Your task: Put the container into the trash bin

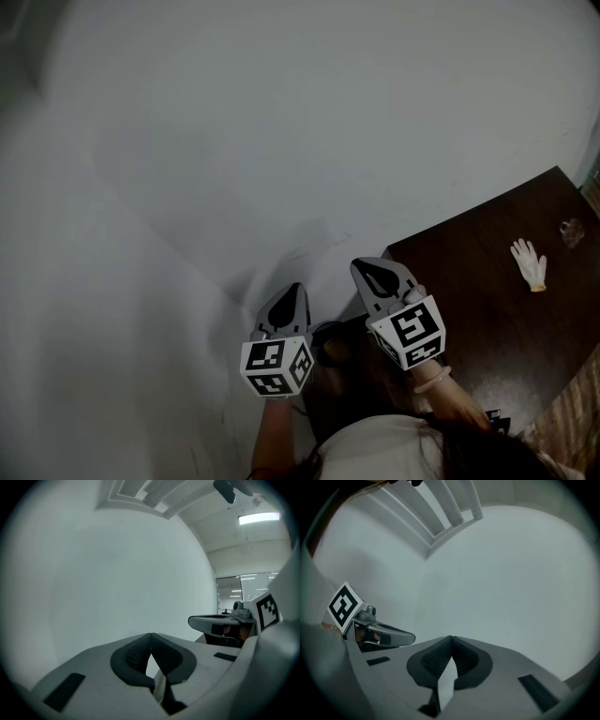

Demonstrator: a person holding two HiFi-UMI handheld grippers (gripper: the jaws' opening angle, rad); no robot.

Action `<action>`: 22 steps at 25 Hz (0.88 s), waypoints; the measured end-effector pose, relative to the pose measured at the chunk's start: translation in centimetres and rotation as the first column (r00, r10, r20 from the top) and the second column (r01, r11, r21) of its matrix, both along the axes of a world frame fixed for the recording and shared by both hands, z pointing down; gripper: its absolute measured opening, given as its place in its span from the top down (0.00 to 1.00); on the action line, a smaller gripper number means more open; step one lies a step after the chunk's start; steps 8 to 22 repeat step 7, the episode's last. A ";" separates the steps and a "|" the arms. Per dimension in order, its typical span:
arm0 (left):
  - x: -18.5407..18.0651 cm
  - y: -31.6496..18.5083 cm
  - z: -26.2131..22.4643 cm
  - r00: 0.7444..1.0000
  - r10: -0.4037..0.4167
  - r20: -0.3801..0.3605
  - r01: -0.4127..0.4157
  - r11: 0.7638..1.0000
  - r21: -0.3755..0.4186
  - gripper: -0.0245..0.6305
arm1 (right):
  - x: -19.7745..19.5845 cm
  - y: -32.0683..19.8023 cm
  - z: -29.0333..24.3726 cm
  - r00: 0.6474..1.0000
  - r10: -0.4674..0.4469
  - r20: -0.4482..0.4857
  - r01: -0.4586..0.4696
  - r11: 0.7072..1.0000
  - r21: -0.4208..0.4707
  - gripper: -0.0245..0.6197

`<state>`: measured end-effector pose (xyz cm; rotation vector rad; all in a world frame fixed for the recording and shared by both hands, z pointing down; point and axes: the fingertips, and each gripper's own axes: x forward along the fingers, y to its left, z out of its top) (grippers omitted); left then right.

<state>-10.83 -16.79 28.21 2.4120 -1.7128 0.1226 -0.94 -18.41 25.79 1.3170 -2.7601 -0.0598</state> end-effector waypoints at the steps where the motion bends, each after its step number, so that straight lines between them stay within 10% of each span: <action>1: 0.0 0.1 -0.1 1.000 0.000 -0.002 0.000 1.000 0.000 0.93 | 0.0 0.1 -0.1 1.000 0.000 -0.001 0.000 1.000 0.000 0.95; 22: -0.5 -0.5 0.3 1.000 0.002 -0.010 -0.002 1.000 -0.002 0.93 | -0.6 -0.4 0.3 1.000 -0.002 -0.001 0.002 1.000 -0.005 0.95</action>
